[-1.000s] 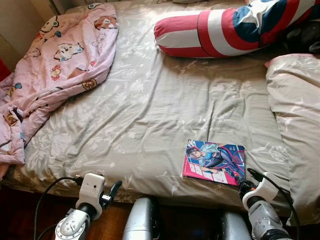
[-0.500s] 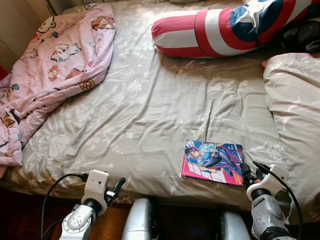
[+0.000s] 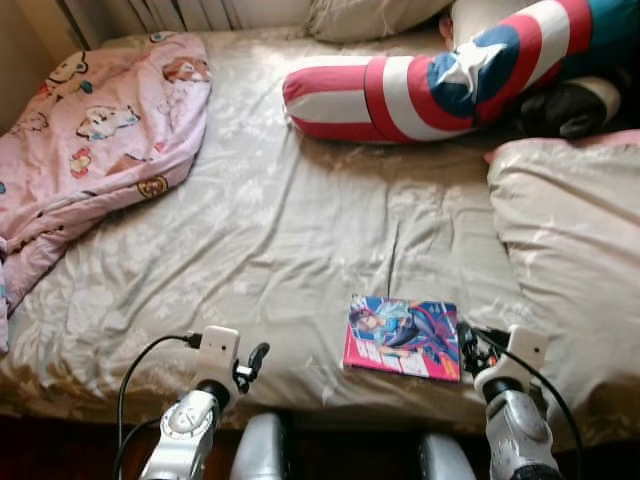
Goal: Clean up the room
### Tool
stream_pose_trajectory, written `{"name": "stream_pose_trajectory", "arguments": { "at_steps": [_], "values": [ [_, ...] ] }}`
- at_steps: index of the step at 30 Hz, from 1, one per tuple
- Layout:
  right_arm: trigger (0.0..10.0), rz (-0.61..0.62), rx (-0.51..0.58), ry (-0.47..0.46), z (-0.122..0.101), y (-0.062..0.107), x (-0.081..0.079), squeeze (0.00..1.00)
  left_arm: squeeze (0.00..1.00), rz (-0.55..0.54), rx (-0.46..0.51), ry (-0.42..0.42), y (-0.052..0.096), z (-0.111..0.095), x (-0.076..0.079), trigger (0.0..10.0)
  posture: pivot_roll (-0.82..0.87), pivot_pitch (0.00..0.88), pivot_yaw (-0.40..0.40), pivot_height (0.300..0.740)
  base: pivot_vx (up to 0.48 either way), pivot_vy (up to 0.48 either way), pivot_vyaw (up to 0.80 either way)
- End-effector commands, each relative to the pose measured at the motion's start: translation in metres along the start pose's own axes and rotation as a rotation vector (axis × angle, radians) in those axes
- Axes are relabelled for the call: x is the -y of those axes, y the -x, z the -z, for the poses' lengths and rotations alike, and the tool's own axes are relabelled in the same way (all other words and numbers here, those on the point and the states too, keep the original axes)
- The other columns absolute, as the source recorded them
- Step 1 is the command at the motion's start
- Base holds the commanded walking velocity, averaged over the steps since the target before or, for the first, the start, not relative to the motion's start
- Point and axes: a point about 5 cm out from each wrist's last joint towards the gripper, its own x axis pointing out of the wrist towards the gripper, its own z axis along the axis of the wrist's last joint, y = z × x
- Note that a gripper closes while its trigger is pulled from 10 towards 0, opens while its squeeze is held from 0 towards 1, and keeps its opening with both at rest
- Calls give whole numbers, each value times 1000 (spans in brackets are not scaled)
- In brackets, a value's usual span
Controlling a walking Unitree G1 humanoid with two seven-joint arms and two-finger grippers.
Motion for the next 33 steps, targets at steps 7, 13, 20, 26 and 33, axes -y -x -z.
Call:
{"name": "stream_pose_trajectory", "arguments": {
  "at_steps": [7,13,20,26,33],
  "values": [
    [10000,16,-187,19,37,16,3,0,0,-42,-203,98,8,38,-5,10000,24,0,35,709,0,0,0],
    [10000,45,-378,-42,69,34,6,0,0,-15,-419,71,25,75,4,10000,17,0,29,718,0,0,0],
    [10000,134,-462,2,84,48,18,0,0,-45,-489,46,33,88,6,10000,12,0,23,718,0,0,0],
    [10000,153,-517,20,94,59,23,0,0,-90,-495,56,36,91,2,10000,8,0,28,718,0,0,0],
    [10000,120,-561,84,105,71,25,0,0,-127,-500,87,39,93,-5,10000,6,0,43,718,0,0,343]
  ]
}}
